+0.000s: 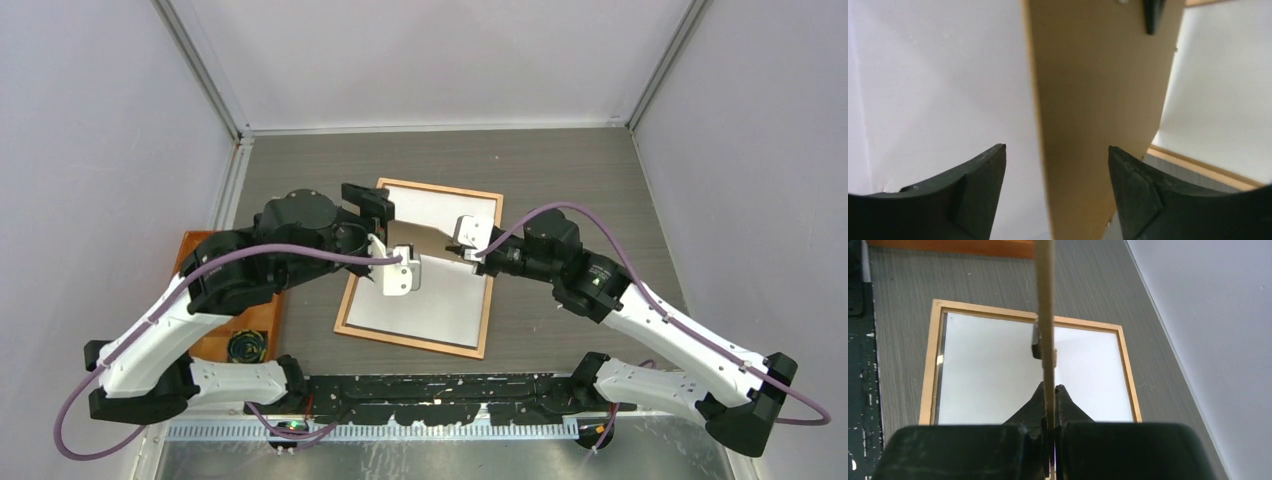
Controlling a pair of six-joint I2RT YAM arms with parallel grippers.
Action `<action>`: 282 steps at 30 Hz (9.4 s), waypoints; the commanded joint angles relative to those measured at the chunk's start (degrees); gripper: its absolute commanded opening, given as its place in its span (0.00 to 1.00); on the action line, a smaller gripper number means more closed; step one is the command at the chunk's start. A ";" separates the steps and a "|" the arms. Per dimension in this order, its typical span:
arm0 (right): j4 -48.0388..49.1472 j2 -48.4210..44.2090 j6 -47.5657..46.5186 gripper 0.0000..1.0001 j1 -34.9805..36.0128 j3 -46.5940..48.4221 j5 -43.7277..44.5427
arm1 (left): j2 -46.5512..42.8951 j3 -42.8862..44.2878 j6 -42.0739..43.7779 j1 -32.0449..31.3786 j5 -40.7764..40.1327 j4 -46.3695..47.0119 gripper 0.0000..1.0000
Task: Put the photo into the frame
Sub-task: Turn over the photo frame item on the photo frame.
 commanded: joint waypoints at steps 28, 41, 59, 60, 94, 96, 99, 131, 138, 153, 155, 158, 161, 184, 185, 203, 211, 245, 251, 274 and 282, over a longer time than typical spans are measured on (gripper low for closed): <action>14.55 16.13 80.71 0.01 -36.66 15.44 -25.62 | 20.03 15.88 -32.89 53.39 12.47 8.86 0.99; 42.30 17.46 107.30 0.01 -39.91 -4.46 -21.93 | 2.71 -20.80 -14.16 45.84 22.40 10.90 1.00; 56.85 19.56 120.63 0.01 -39.39 -16.61 -19.44 | 2.76 -22.95 -14.62 30.73 10.44 13.09 1.00; 57.24 19.84 120.87 0.01 -39.18 -16.75 -19.38 | 3.09 -22.74 -15.09 30.24 10.32 13.20 1.00; 57.81 22.64 119.77 0.01 -33.56 -15.01 -17.29 | 9.63 -17.01 -17.81 24.31 6.25 11.48 1.00; 57.72 22.64 119.55 0.01 -33.49 -15.02 -17.00 | 9.84 -16.59 -18.18 23.65 6.01 11.24 1.00; 57.02 22.69 118.89 0.01 -33.45 -15.22 -16.42 | 10.08 -15.90 -18.85 22.51 5.83 10.54 1.00; 46.14 18.54 105.80 0.01 -35.53 -14.77 -26.82 | 10.12 -8.84 -27.27 21.40 4.28 -1.06 1.00; 47.24 18.12 104.53 0.01 -36.54 -18.01 -37.30 | 17.33 -8.52 -27.87 37.00 8.10 1.40 1.00; 21.14 18.34 82.01 0.01 -40.61 -16.14 -41.40 | 32.12 -8.51 -30.87 48.38 5.60 10.59 0.96; 23.30 20.75 82.88 0.01 -40.59 -15.95 -41.79 | 33.75 -8.50 -31.53 48.80 5.71 10.47 0.94; 27.76 23.85 84.97 0.01 -40.64 -16.33 -42.70 | 35.38 -9.63 -31.93 48.83 5.99 10.87 0.93; 29.40 26.46 84.98 0.01 -40.65 -15.98 -43.31 | 36.36 -11.32 -31.92 48.83 6.28 12.31 0.93; 45.42 38.69 92.59 0.01 -40.49 -13.22 -46.27 | 46.23 -14.02 -32.69 50.84 3.33 17.02 0.83; 45.81 39.16 92.76 0.01 -40.28 -13.18 -46.32 | 46.36 -14.27 -32.73 50.91 3.21 17.38 0.83; 24.36 42.48 75.93 0.01 -38.92 -5.88 -44.89 | 48.42 -15.02 -33.74 51.64 4.19 18.03 0.80; 22.21 44.01 74.87 0.01 -38.67 -4.74 -43.79 | 48.63 -15.84 -34.05 51.59 5.78 18.13 0.79; 33.85 46.61 79.82 0.01 -38.38 -5.05 -41.56 | 47.73 -19.33 -34.91 51.29 11.08 17.49 0.76; 37.10 46.98 81.58 0.01 -38.37 -5.86 -41.25 | 47.25 -19.67 -35.14 51.03 11.77 17.03 0.76; 27.99 46.66 74.66 0.13 -34.75 -5.04 -32.79 | 43.18 -22.34 -34.90 49.62 18.54 13.74 0.73; 13.04 48.09 70.92 0.33 -34.43 0.47 -29.53 | 41.22 -24.15 -34.91 49.62 20.05 13.82 0.73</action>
